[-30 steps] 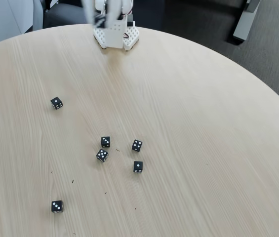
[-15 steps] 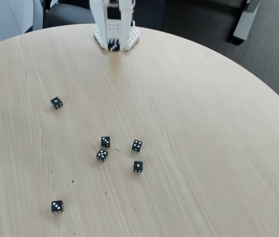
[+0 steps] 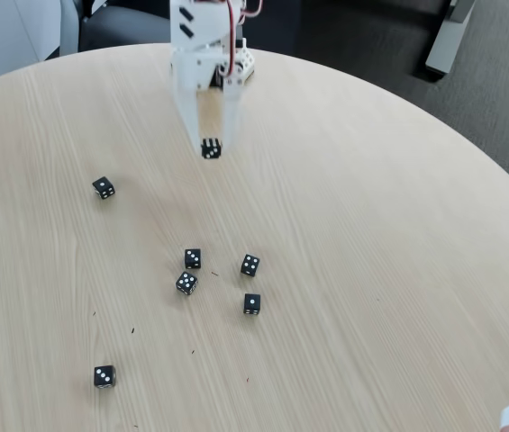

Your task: Pick up the dice with number 6

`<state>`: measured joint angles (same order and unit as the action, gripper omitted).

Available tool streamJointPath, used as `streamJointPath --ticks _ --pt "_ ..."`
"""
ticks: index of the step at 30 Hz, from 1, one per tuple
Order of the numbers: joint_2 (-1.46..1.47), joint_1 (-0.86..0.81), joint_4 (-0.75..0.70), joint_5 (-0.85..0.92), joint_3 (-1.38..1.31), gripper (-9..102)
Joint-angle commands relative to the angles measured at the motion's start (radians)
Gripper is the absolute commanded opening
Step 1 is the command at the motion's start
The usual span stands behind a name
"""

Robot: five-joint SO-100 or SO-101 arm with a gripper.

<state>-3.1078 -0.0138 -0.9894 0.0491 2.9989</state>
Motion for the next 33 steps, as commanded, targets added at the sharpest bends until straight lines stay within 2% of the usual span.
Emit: streamJointPath --ticks 1,6,13,25,33 --pt "-0.009 0.000 0.014 0.023 0.009 0" --pt "-0.009 0.000 -0.026 0.006 0.011 0" --pt "-0.009 0.000 -0.239 -0.057 0.011 0" --pt "-0.009 -0.012 -0.247 -0.156 0.012 0" --pt "-0.005 -0.011 -0.247 -0.112 0.014 0"
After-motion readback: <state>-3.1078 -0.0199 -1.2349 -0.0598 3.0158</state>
